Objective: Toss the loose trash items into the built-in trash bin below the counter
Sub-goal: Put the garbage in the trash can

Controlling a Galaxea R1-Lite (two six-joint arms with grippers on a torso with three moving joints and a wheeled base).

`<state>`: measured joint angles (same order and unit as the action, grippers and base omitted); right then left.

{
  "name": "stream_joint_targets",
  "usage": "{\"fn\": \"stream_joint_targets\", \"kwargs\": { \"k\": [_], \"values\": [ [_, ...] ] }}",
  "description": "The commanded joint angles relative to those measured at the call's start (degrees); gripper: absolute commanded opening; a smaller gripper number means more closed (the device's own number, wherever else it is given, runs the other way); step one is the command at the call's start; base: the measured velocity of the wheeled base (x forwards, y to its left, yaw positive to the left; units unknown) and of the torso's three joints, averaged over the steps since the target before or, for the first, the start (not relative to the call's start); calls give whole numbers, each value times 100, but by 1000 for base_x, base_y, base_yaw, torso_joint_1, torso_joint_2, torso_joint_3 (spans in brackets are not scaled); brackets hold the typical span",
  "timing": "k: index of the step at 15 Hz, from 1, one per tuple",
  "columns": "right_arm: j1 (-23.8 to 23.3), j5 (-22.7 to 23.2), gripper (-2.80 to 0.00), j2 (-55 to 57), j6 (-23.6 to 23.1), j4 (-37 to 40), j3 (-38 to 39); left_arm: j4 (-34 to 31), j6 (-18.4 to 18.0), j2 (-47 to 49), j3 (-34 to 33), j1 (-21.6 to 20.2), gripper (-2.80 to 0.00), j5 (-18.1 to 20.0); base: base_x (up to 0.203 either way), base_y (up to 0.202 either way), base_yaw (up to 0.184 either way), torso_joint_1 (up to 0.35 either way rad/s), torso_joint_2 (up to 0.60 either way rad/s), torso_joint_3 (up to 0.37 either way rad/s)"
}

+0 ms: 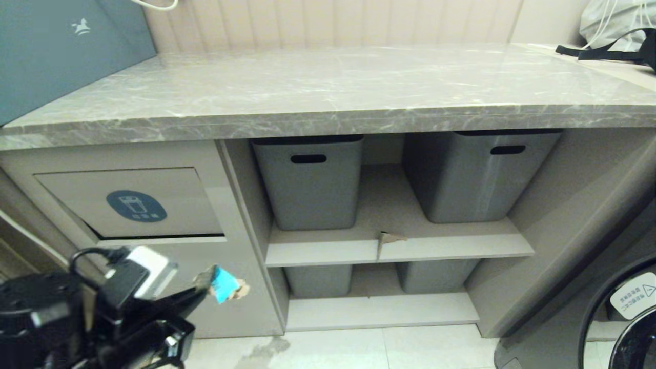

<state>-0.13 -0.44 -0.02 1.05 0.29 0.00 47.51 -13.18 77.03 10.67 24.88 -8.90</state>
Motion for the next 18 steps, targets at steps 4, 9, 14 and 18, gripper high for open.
{"fn": "stream_joint_targets", "kwargs": {
  "k": [4, 9, 14, 18],
  "values": [
    [-3, 0, -280, 2, 1, -3, 0, 1246, -134, -838, -1030, -1649, -280, -12, 0, 0, 0, 0, 0, 0],
    [3, 0, -280, 2, 1, -3, 0, 2487, -23, -128, -1067, -2597, -280, -382, 0, 0, 0, 0, 0, 0],
    [-4, 0, -280, 2, 1, -3, 0, 2849, 316, 595, -1036, -2938, -280, -430, 0, 0, 0, 0, 0, 0],
    [-4, 0, -280, 2, 1, -2, 0, 2990, 504, 1370, -724, -2943, -280, -420, 0, 0, 0, 0, 0, 0]
  ]
}}
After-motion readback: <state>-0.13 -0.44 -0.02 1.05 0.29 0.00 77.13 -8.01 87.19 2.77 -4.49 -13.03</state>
